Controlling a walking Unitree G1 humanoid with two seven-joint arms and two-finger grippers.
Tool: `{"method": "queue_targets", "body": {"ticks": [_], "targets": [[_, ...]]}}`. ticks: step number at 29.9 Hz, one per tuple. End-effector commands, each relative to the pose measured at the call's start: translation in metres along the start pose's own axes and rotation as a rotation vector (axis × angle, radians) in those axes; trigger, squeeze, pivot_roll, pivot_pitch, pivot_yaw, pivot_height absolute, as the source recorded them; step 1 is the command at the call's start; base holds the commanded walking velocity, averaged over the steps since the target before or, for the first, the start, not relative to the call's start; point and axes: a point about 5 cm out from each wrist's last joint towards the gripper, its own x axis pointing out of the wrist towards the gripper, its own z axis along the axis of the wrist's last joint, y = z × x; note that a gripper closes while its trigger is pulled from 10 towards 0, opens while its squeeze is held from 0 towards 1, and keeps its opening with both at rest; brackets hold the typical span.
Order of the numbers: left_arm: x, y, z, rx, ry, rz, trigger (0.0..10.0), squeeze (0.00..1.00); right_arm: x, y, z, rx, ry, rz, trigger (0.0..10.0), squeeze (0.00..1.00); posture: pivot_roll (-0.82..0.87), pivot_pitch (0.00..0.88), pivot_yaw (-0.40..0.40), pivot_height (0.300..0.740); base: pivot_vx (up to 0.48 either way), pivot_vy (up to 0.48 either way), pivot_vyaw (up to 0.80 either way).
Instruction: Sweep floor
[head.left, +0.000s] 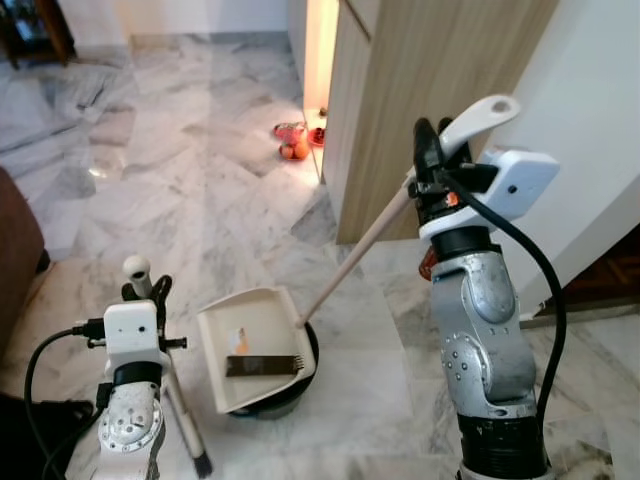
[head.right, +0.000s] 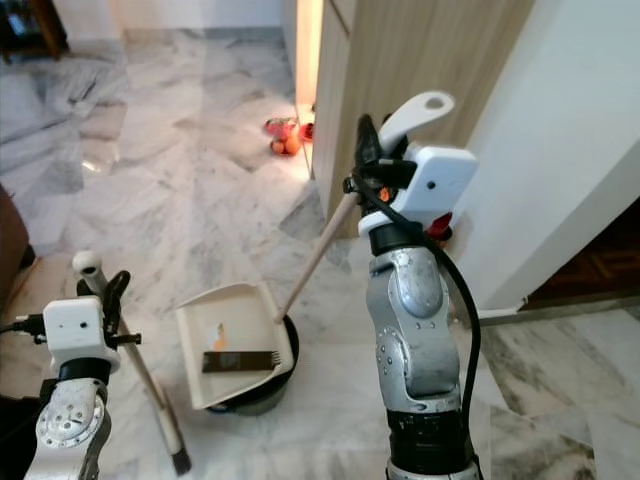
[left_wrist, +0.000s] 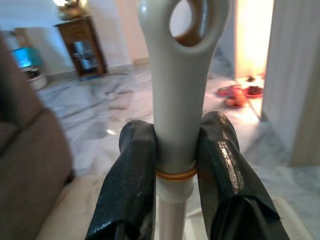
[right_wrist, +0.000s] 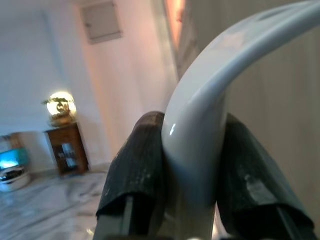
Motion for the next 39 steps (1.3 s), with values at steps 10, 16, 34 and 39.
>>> {"method": "queue_targets", "body": {"ticks": [10, 16, 34, 39], "targets": [[0.003, 0.002, 0.014, -0.01, -0.088, 0.006, 10.0, 0.0, 0.004, 0.008, 0.022, 0.021, -0.105, 0.028, 10.0, 0.0, 0.17, 0.091, -0.031, 0.74, 0.062, 0.0, 0.0], [0.003, 0.001, 0.015, -0.013, -0.092, 0.001, 10.0, 0.0, 0.002, 0.015, 0.024, 0.036, -0.122, 0.049, 10.0, 0.0, 0.17, 0.088, -0.03, 0.74, 0.0, 0.0, 0.0], [0.001, 0.001, 0.014, -0.013, -0.088, 0.01, 10.0, 0.0, -0.016, 0.085, 0.032, -0.132, -0.271, 0.381, 10.0, 0.0, 0.17, 0.108, -0.041, 0.74, 0.0, 0.0, 0.0], [0.002, 0.001, 0.014, -0.013, -0.088, 0.011, 10.0, 0.0, -0.02, 0.096, 0.037, -0.14, -0.32, 0.426, 10.0, 0.0, 0.17, 0.116, -0.042, 0.74, 0.0, 0.0, 0.0]]}}
